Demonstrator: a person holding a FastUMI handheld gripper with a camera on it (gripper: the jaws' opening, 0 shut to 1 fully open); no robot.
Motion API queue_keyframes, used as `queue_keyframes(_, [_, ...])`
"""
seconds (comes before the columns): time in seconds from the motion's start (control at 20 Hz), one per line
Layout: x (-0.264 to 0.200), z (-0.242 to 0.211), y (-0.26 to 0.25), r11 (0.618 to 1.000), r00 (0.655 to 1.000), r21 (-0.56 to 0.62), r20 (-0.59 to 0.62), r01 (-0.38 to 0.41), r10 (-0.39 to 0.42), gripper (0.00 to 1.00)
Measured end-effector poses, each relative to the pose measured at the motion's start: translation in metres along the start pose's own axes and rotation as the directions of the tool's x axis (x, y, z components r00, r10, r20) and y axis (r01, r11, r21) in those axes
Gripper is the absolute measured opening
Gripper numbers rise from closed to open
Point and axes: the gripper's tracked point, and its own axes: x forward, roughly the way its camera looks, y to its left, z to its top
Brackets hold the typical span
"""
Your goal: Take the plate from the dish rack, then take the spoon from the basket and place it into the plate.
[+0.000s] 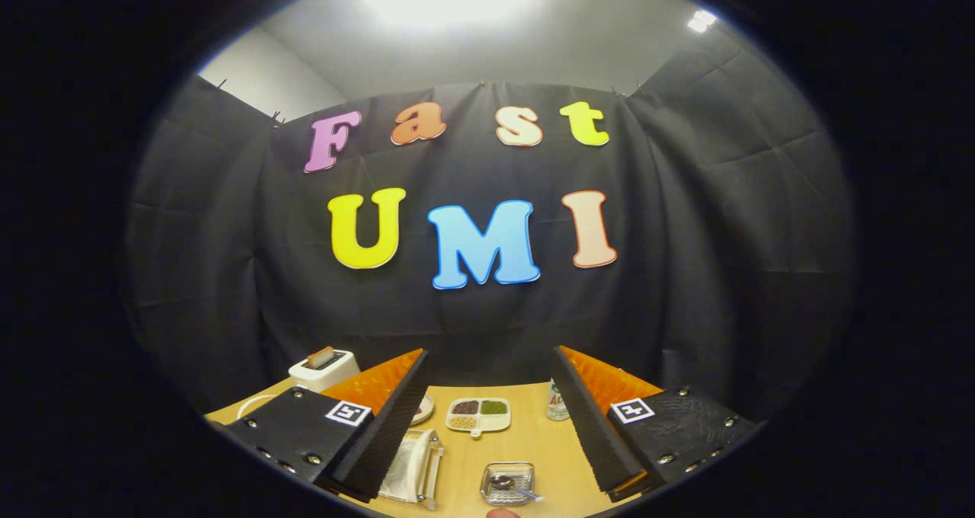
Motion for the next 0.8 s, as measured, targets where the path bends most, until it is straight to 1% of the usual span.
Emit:
queue_keyframes(0.15, [0.006,-0.011,0.043,0.998,0.996,0.042,-0.078,-0.042,0.045,0.99])
queue_keyframes(0.3, [0.016,-0.030,0.075,0.998,0.986,0.029,-0.157,-0.058,0.062,0.99])
queue_keyframes(0.5, [0.030,-0.067,0.104,0.998,0.956,0.034,-0.287,-0.046,0.054,0.99])
queue_keyframes(0.6, [0.038,-0.090,0.114,0.999,0.928,0.030,-0.370,-0.027,0.036,0.99])
queue_keyframes(0.65, [0.041,-0.102,0.117,1.000,0.908,0.025,-0.419,-0.011,0.021,0.99])
queue_keyframes(0.75, [0.049,-0.126,0.124,0.999,0.861,0.031,-0.508,0.034,-0.013,0.99])
queue_keyframes(0.8, [0.052,-0.138,0.127,0.998,0.833,0.026,-0.553,0.056,-0.032,0.96])
